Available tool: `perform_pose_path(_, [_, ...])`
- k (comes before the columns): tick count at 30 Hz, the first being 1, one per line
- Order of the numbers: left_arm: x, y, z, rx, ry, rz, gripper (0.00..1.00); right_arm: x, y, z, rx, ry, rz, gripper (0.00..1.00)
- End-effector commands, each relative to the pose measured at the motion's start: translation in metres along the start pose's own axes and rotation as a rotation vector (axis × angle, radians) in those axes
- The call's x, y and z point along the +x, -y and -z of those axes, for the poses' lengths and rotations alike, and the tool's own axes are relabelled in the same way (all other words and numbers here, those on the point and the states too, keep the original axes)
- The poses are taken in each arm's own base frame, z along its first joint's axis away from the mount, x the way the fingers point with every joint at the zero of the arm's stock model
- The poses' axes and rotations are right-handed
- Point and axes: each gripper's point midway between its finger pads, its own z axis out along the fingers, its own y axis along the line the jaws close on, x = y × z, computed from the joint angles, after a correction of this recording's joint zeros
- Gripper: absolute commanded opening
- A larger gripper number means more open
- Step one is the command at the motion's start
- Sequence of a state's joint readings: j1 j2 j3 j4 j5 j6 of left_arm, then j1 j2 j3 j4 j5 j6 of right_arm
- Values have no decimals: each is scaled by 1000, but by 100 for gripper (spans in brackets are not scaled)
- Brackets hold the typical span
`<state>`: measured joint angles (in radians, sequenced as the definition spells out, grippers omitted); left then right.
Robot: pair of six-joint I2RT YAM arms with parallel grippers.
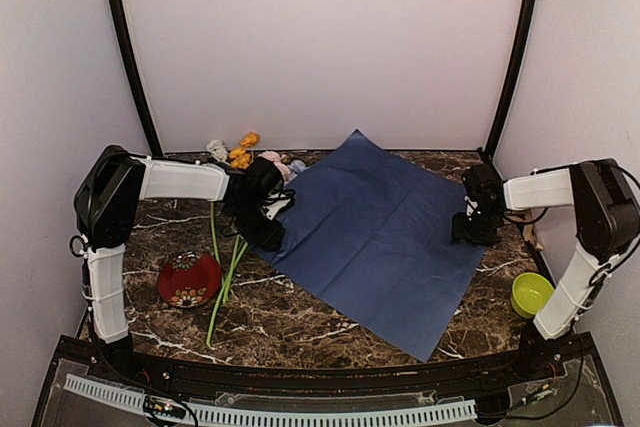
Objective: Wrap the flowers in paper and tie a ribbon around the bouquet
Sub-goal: Adjust the flattened wrapping paper at the center of the board.
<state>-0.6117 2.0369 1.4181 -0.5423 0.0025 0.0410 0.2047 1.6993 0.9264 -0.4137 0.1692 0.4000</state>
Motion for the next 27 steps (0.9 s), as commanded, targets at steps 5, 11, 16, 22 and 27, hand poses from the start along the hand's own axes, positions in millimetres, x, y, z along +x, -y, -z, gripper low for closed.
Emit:
perform_pose_path(5, [-9, -15, -10, -80, 6, -29, 56, 62, 14, -2, 31, -132, -44, 63])
perform_pose_path(11, [-18, -18, -5, -92, 23, -27, 57, 75, 14, 8, 23, -122, -52, 63])
perform_pose_path(16, [-36, -4, 18, -6, 81, -27, 59, 62, 12, 25, 3, -73, -43, 64])
perform_pose_path(22, [-67, 6, 72, 230, 255, 76, 64, 12, -9, 65, -85, 51, -30, 63])
perform_pose_path(27, [-54, -55, 89, 218, 314, 305, 64, -15, -21, 93, -154, 157, -58, 63])
